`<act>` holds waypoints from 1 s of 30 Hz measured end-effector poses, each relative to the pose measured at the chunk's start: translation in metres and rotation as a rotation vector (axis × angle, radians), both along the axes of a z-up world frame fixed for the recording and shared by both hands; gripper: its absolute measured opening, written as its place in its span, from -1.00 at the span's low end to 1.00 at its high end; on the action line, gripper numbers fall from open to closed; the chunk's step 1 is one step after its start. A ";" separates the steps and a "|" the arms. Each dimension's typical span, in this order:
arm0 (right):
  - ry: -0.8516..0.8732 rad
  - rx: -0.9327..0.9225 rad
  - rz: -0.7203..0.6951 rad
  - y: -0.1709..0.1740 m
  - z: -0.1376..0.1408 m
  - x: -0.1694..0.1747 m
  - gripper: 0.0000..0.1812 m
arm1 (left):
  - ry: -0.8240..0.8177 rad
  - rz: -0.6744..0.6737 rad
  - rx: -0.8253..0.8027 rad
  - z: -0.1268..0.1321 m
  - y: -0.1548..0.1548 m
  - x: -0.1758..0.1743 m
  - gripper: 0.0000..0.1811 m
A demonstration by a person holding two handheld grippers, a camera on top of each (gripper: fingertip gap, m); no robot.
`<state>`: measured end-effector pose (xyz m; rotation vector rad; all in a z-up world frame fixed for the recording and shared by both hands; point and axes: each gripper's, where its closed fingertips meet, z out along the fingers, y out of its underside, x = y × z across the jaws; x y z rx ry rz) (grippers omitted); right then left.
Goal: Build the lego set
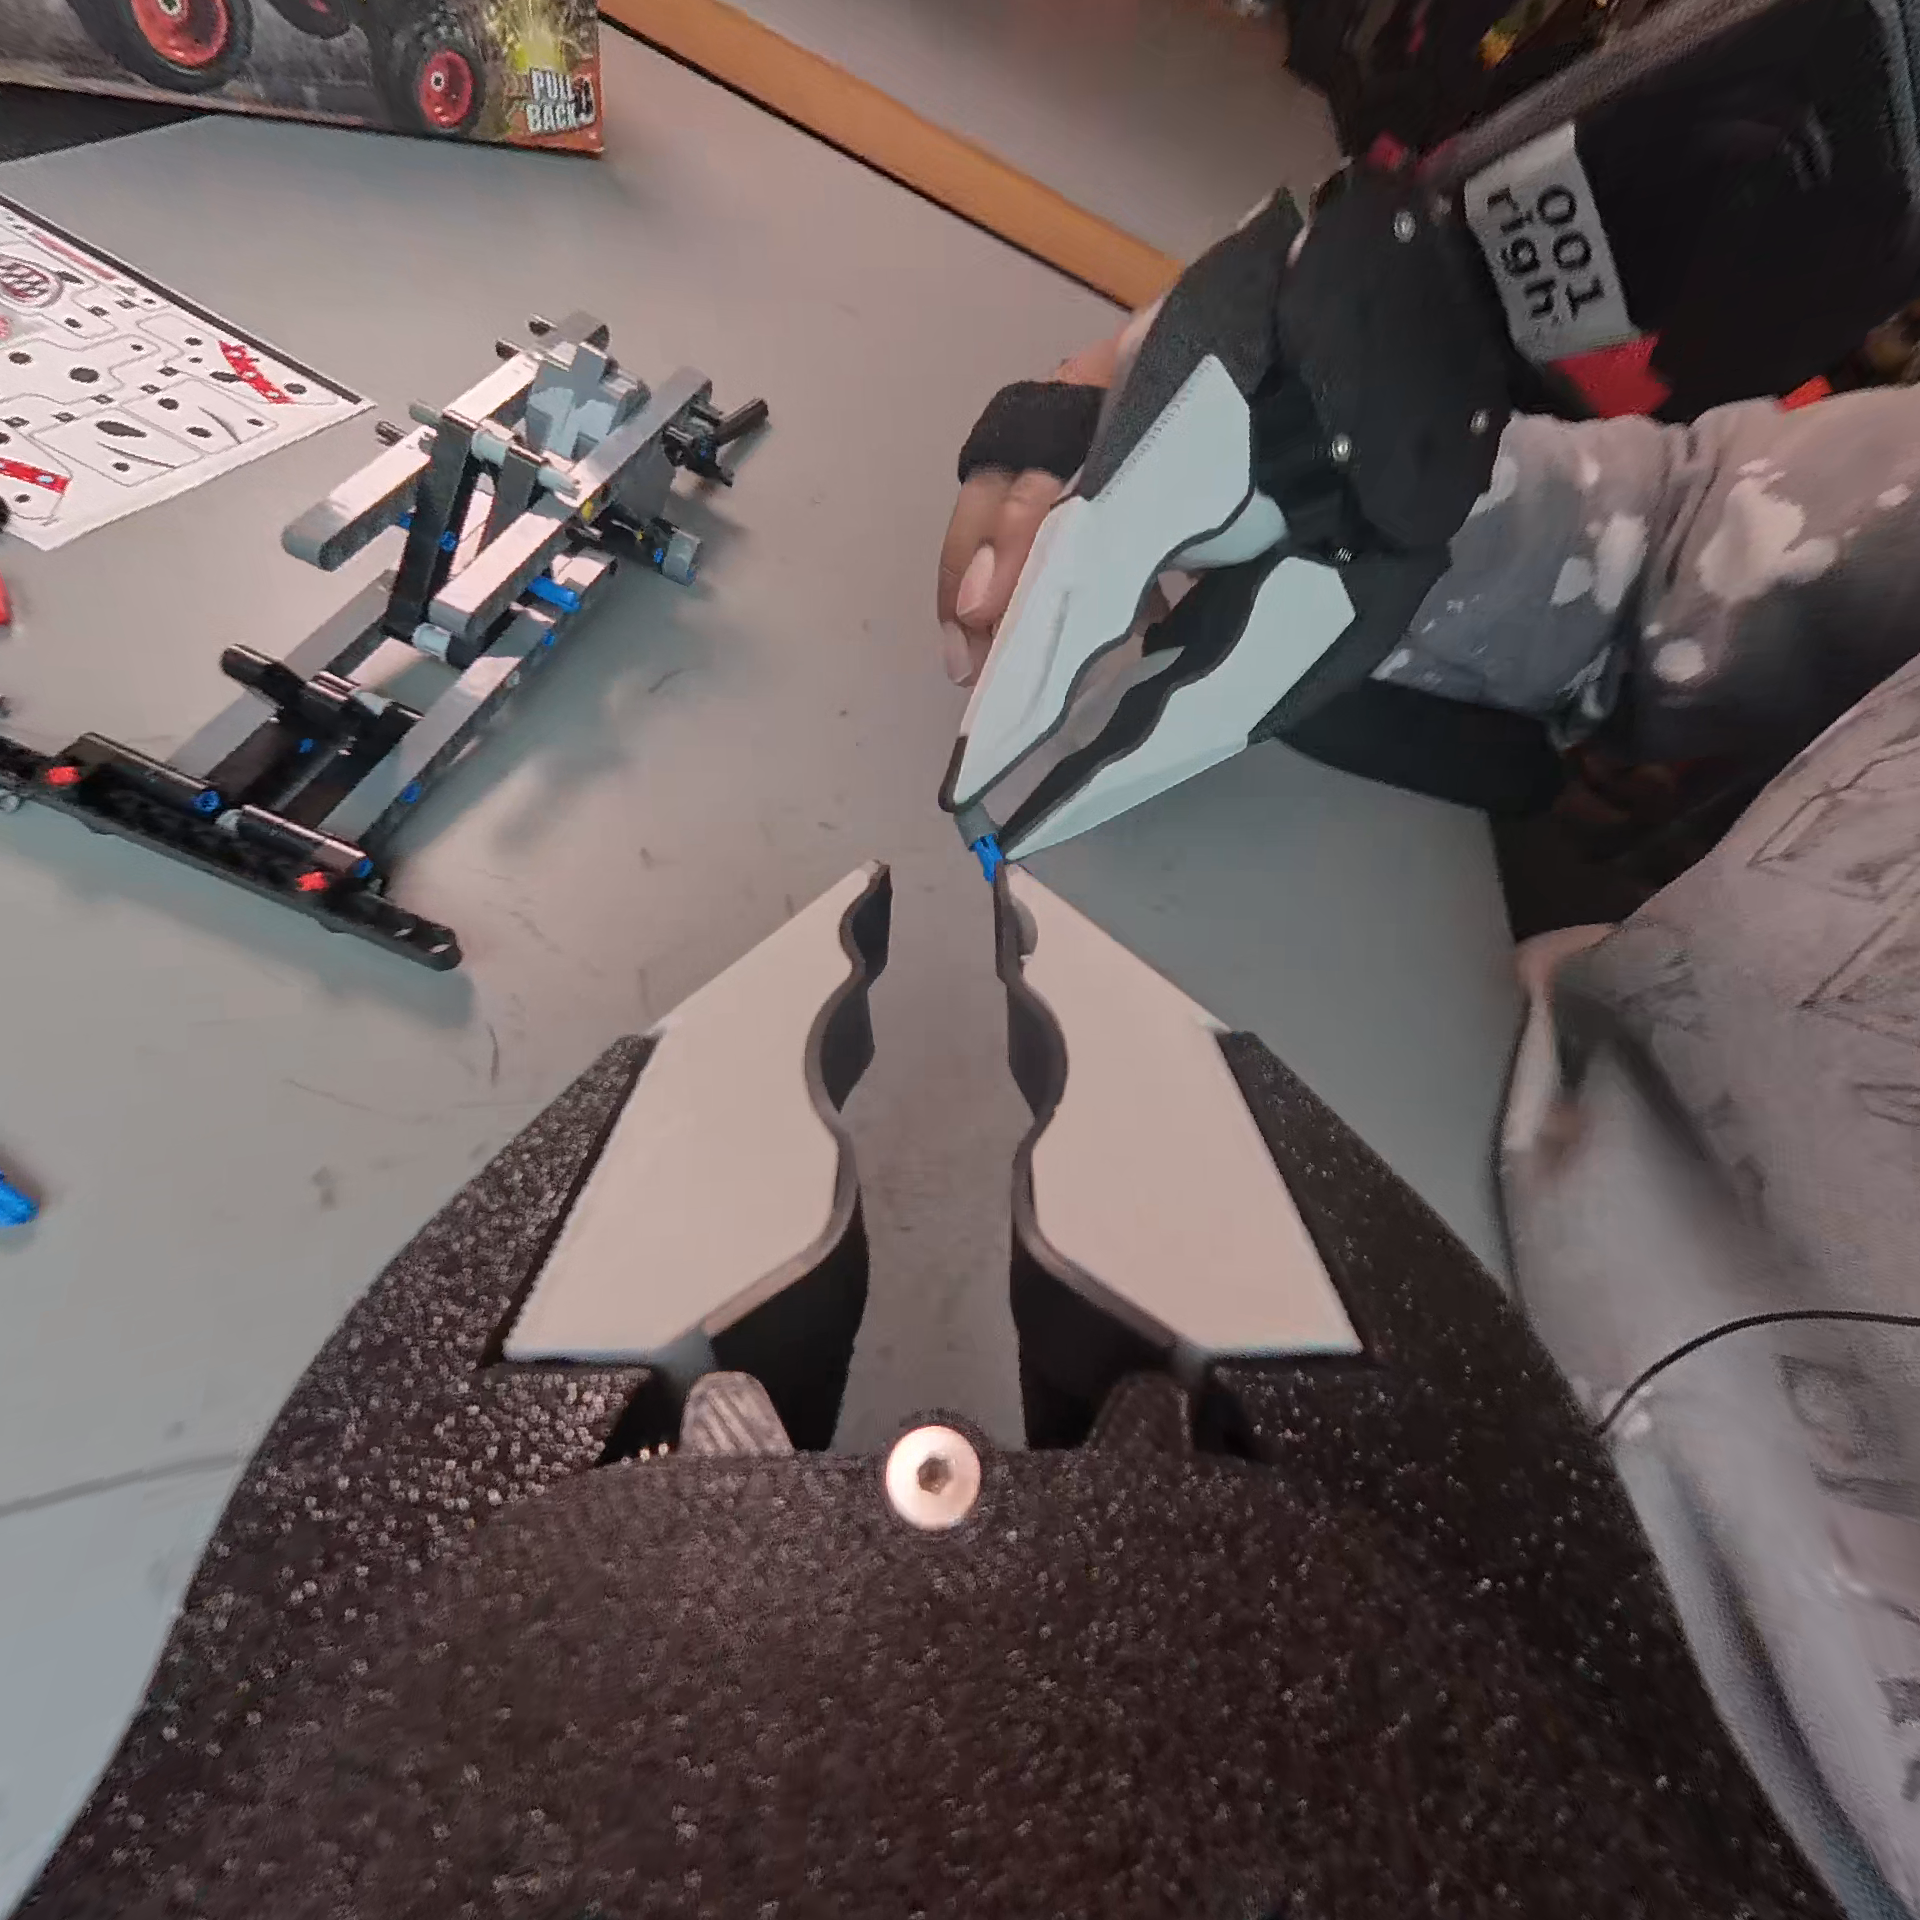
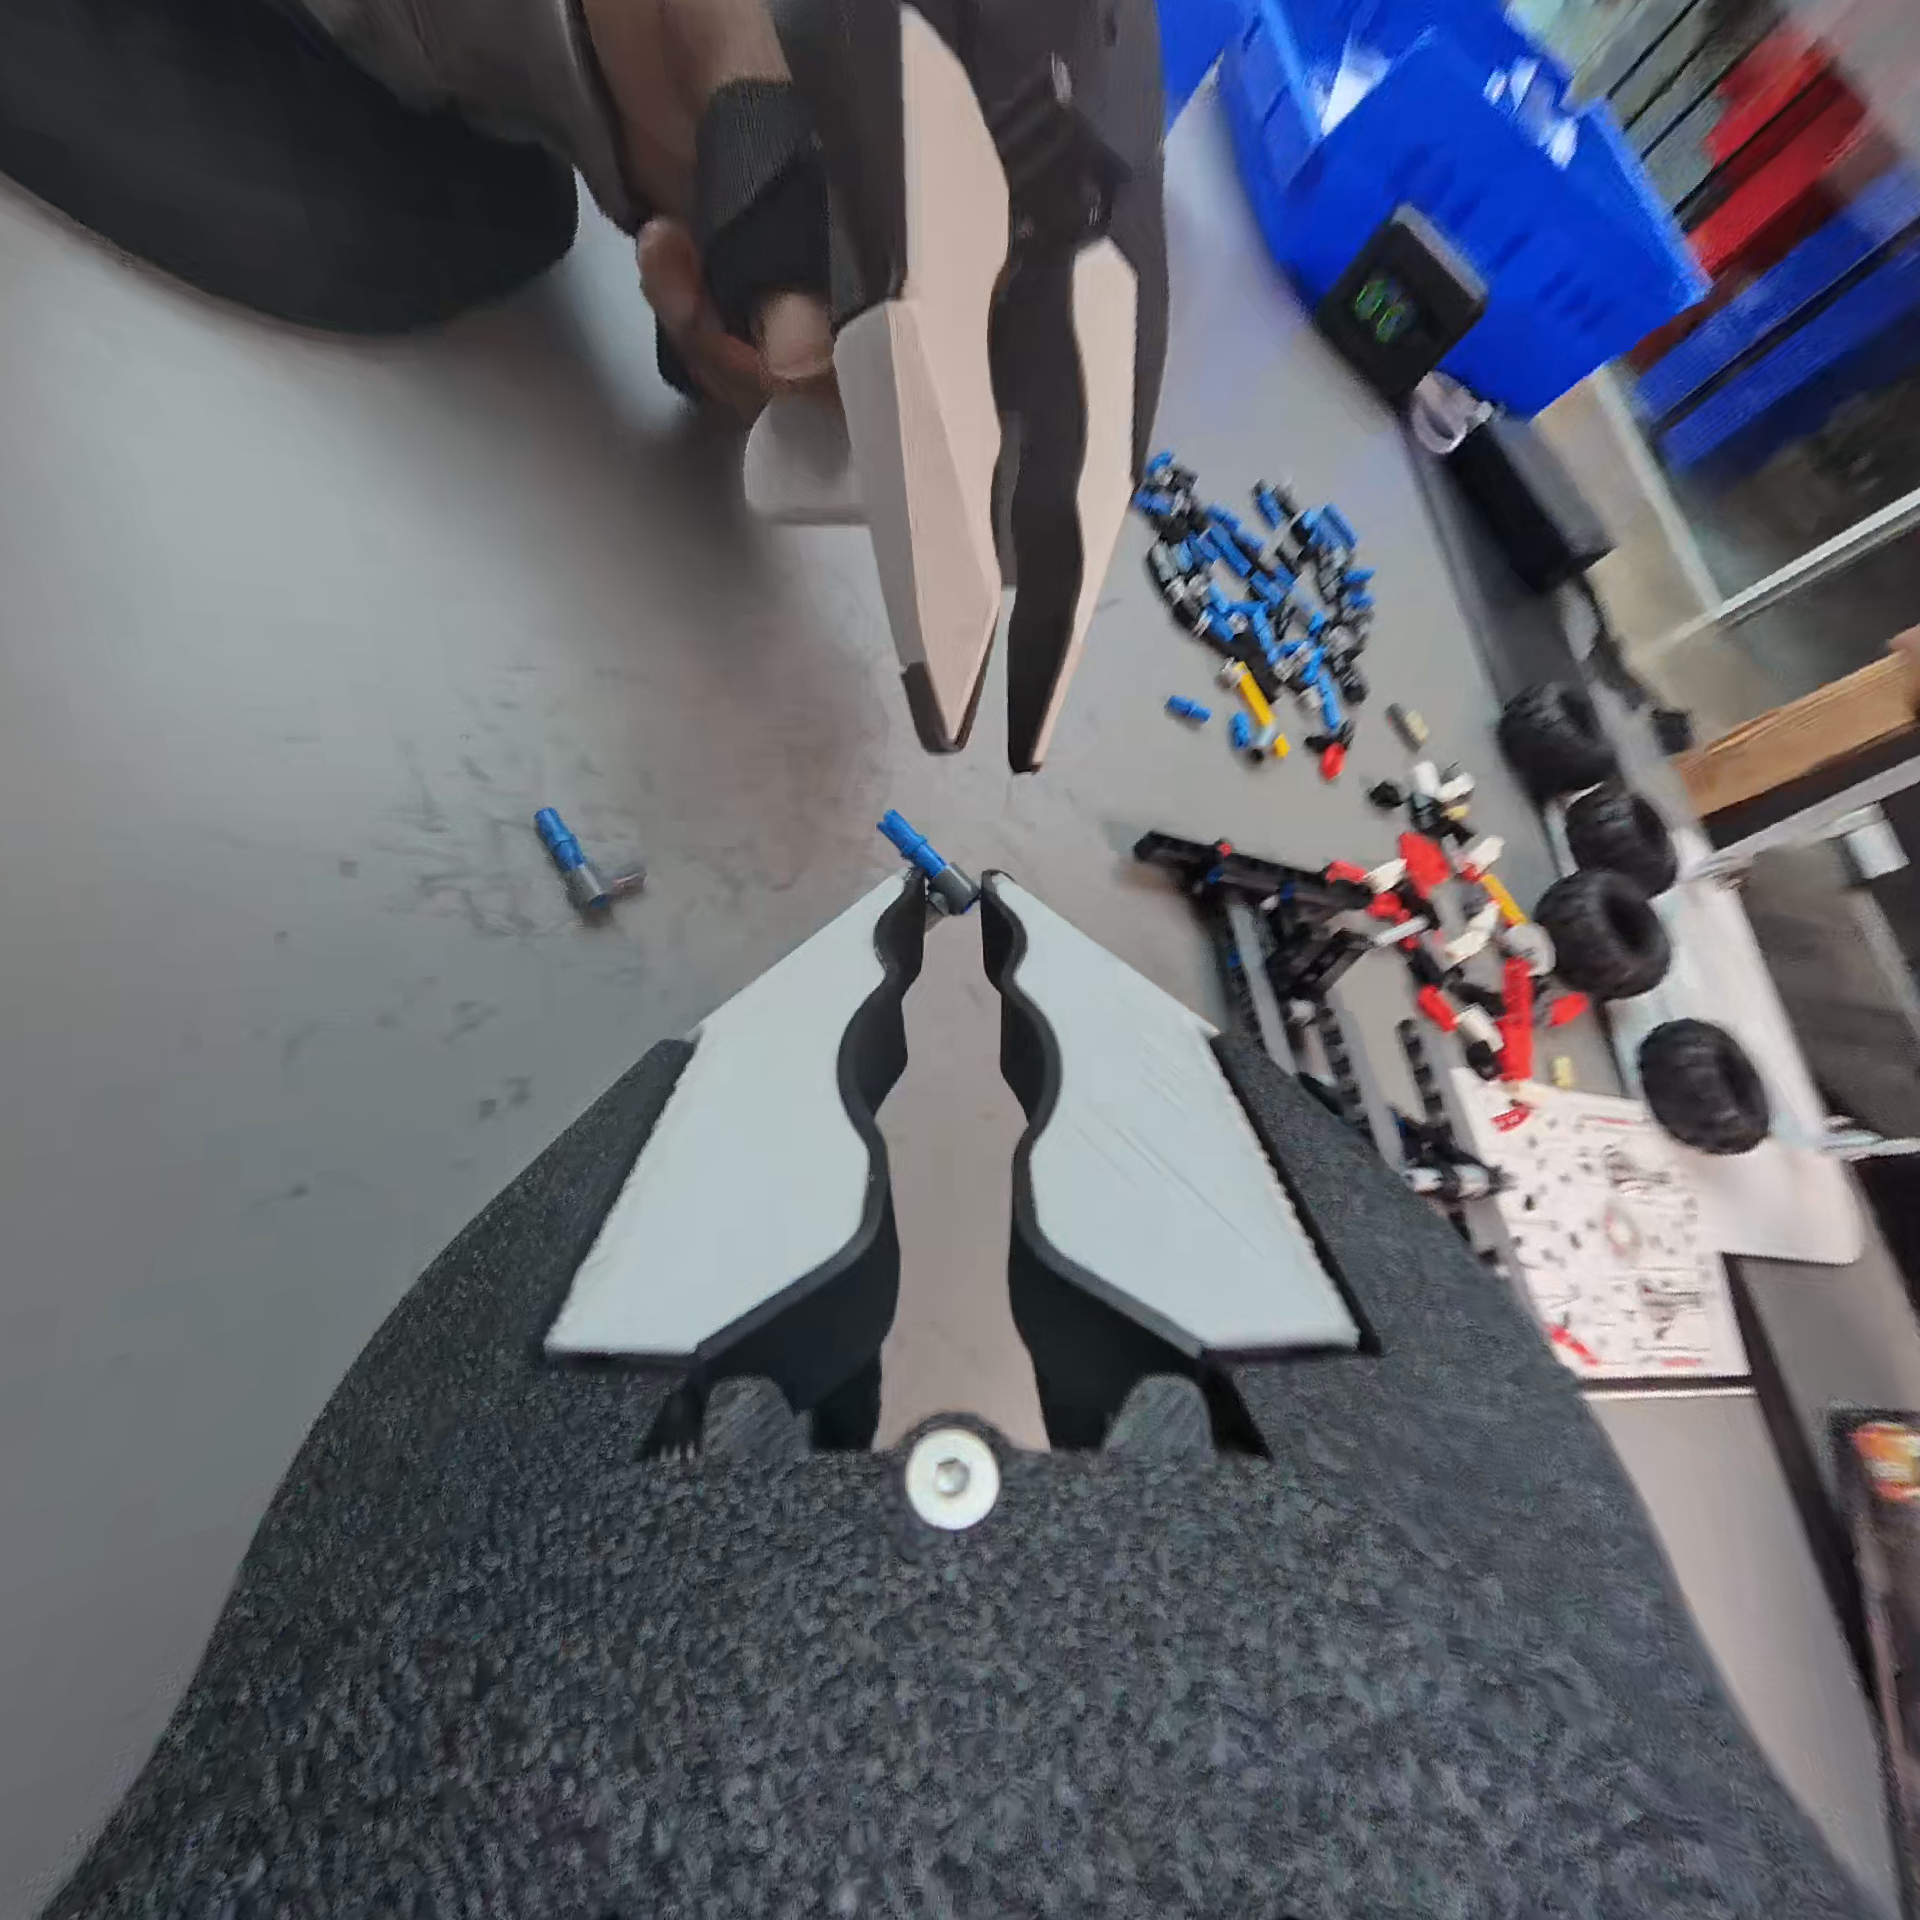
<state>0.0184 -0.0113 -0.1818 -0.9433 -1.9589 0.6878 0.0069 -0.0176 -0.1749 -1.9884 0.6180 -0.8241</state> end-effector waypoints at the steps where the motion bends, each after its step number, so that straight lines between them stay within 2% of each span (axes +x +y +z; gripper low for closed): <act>1: 0.052 0.045 0.006 -0.001 0.009 -0.001 -0.89 | -0.050 -0.002 -0.019 0.005 -0.001 0.003 -0.77; 5: 0.111 0.155 0.018 -0.005 0.021 -0.003 -0.89 | -0.186 -0.045 -0.085 0.015 -0.007 0.017 -0.85; 9: 0.147 0.180 0.025 -0.009 0.031 -0.001 -0.89 | -0.159 -0.058 -0.088 0.012 -0.009 0.023 -0.92; 16: 0.241 0.109 -0.079 0.001 0.054 -0.004 -0.84 | -0.319 -0.011 -0.050 0.036 -0.002 0.019 -0.93; 22: 0.273 0.059 -0.140 0.006 0.065 -0.005 -0.85 | -0.352 0.039 0.006 0.048 0.003 0.018 -0.93; 30: 0.319 0.019 -0.199 0.009 0.073 -0.007 -0.96 | -0.359 0.111 0.103 0.062 0.008 0.014 -0.93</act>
